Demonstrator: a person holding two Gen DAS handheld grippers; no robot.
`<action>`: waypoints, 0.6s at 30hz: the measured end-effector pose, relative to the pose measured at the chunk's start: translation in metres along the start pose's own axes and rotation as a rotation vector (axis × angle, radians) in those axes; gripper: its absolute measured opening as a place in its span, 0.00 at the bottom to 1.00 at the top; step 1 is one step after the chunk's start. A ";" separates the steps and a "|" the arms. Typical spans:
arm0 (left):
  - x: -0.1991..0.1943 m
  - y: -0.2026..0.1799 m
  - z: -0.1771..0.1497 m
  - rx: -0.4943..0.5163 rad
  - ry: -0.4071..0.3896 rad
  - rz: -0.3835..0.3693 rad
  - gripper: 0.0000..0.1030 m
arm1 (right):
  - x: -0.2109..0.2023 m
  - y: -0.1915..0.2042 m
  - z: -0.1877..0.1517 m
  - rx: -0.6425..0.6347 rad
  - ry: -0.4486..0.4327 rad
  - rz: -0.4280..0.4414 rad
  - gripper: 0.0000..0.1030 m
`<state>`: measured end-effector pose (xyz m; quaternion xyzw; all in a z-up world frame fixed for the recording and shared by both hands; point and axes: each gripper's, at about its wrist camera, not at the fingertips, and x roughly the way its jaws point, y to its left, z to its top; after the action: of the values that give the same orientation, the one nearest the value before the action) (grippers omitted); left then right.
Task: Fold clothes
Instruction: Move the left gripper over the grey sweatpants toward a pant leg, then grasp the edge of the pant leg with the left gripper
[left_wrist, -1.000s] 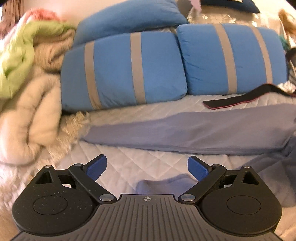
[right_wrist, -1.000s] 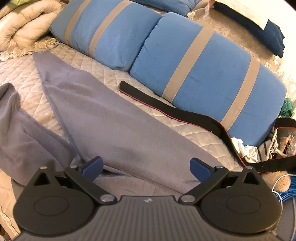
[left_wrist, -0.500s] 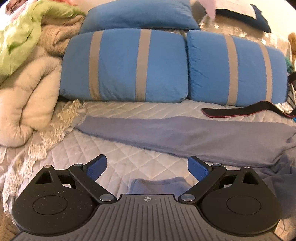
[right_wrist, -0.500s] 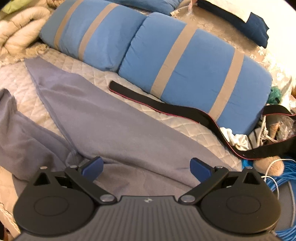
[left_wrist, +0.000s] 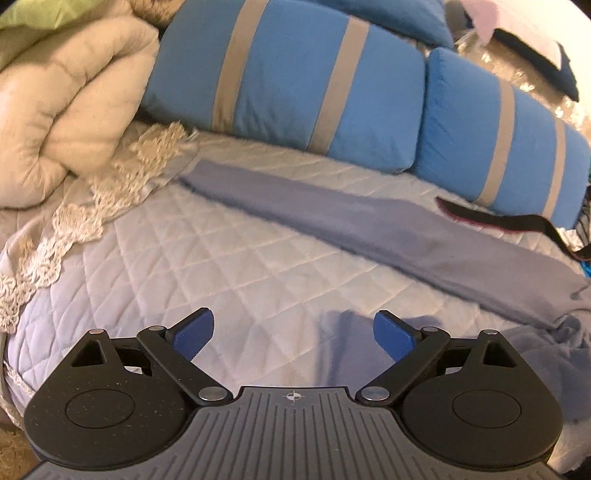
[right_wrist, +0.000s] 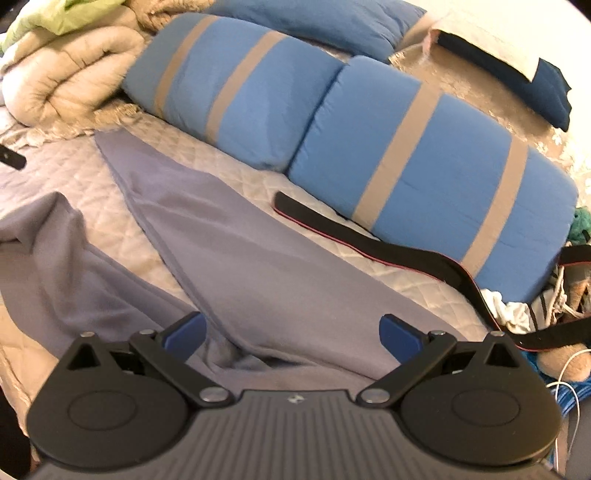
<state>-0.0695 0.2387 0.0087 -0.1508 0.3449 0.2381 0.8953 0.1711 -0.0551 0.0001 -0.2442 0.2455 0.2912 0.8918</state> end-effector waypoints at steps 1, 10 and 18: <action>0.002 0.001 -0.001 0.012 0.012 0.012 0.90 | 0.000 0.002 0.001 -0.005 -0.002 0.004 1.00; 0.012 -0.041 -0.028 0.393 0.107 0.154 0.88 | -0.004 0.012 0.006 -0.041 -0.028 0.008 1.00; 0.023 -0.066 -0.046 0.539 0.151 0.140 0.85 | -0.004 0.015 0.003 -0.049 -0.019 0.016 1.00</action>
<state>-0.0444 0.1703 -0.0330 0.0993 0.4712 0.1874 0.8562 0.1600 -0.0442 0.0001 -0.2613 0.2320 0.3066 0.8854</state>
